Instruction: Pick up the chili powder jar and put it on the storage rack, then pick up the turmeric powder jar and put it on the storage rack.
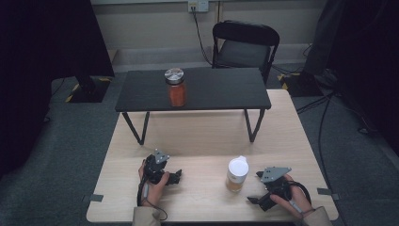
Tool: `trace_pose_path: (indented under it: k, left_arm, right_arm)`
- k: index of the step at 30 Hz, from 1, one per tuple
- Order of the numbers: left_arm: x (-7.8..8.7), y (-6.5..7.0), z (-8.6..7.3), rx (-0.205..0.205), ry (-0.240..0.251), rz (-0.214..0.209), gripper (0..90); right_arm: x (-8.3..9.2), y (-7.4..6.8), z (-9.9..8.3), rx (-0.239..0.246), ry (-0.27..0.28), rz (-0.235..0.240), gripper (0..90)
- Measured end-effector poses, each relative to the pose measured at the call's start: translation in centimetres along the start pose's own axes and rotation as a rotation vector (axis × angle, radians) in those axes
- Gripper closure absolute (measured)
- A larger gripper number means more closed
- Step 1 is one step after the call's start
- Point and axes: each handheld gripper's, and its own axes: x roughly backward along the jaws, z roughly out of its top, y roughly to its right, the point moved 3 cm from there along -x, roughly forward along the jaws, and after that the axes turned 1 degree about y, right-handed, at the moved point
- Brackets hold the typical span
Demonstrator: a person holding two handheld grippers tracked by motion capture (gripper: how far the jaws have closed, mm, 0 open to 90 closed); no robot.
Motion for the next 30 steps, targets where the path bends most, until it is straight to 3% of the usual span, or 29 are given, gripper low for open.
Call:
trace_pose_path:
  k: [13, 30]
  left_arm:
    - [0.0, 0.0, 0.0, 0.0, 0.0, 0.0, 0.0]
    - [0.0, 0.0, 0.0, -0.001, 0.0, 0.001, 0.0]
  right_arm:
    - [0.0, 0.2, 0.2, 0.002, -0.003, 0.003, 1.6]
    - [0.1, -0.5, 2.2, -0.025, 0.113, 0.02, 1.8]
